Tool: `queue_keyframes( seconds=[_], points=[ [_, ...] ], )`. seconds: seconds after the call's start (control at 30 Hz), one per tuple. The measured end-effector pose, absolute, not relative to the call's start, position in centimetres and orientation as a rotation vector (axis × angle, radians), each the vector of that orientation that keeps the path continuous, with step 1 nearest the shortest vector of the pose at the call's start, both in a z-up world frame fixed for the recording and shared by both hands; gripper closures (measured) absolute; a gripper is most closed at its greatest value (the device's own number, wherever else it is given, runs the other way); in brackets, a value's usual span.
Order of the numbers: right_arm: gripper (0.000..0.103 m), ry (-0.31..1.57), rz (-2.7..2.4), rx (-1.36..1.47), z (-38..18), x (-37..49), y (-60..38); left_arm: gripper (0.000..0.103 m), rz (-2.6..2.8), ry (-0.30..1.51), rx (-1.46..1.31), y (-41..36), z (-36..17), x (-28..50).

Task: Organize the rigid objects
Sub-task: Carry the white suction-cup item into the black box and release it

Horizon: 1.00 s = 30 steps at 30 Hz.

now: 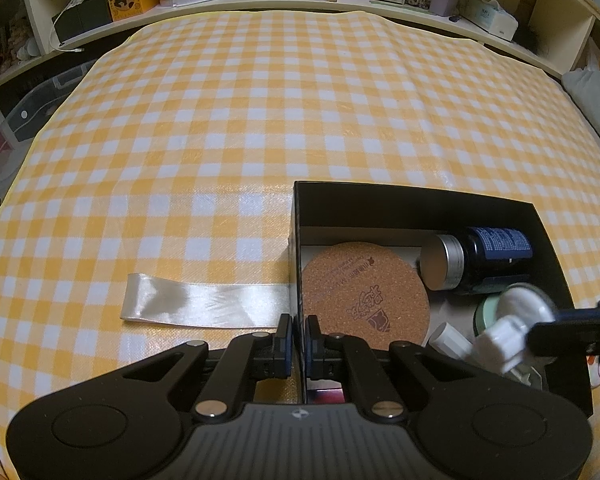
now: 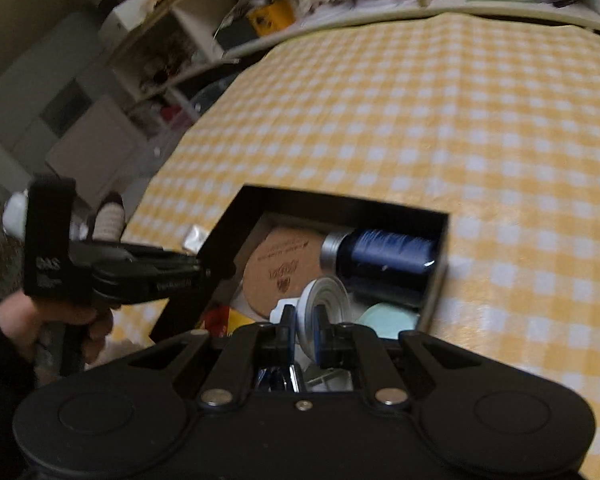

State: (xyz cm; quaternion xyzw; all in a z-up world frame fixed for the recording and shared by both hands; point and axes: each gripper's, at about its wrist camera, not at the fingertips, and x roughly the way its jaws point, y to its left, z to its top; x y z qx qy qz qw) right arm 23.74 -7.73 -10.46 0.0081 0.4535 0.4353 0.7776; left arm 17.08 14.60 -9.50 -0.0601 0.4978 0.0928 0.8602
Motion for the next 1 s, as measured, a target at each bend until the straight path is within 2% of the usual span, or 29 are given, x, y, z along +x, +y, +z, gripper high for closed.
queue_keyframes(
  seconds=[0.33,0.37,0.43,0.47,0.73,0.93,1.0],
  points=[
    [0.093,0.976,0.998,-0.070,-11.9,24.5,-5.7,0.097,0.195,1.044,-0.127,14.6,-9.5,17.1],
    [0.091,0.975,0.991,-0.079,-12.2,24.6,-5.6,0.097,0.195,1.044,-0.128,14.6,-9.5,17.1],
    [0.078,0.971,0.946,-0.096,-12.4,24.9,-5.5,0.097,0.195,1.045,-0.125,14.6,-9.5,17.1],
    [0.068,0.963,0.914,-0.113,-12.4,25.0,-5.6,0.097,0.195,1.045,-0.125,14.6,-9.5,17.1],
    [0.066,0.946,0.878,-0.089,-11.4,25.4,-7.0,0.097,0.195,1.044,-0.126,14.6,-9.5,17.1],
    [0.060,0.952,0.887,-0.110,-11.1,24.8,-7.0,0.097,0.194,1.044,-0.126,14.7,-9.4,17.1],
    [0.055,0.954,0.887,-0.121,-11.0,24.5,-6.8,0.097,0.195,1.044,-0.127,14.6,-9.5,17.0]
  ],
)
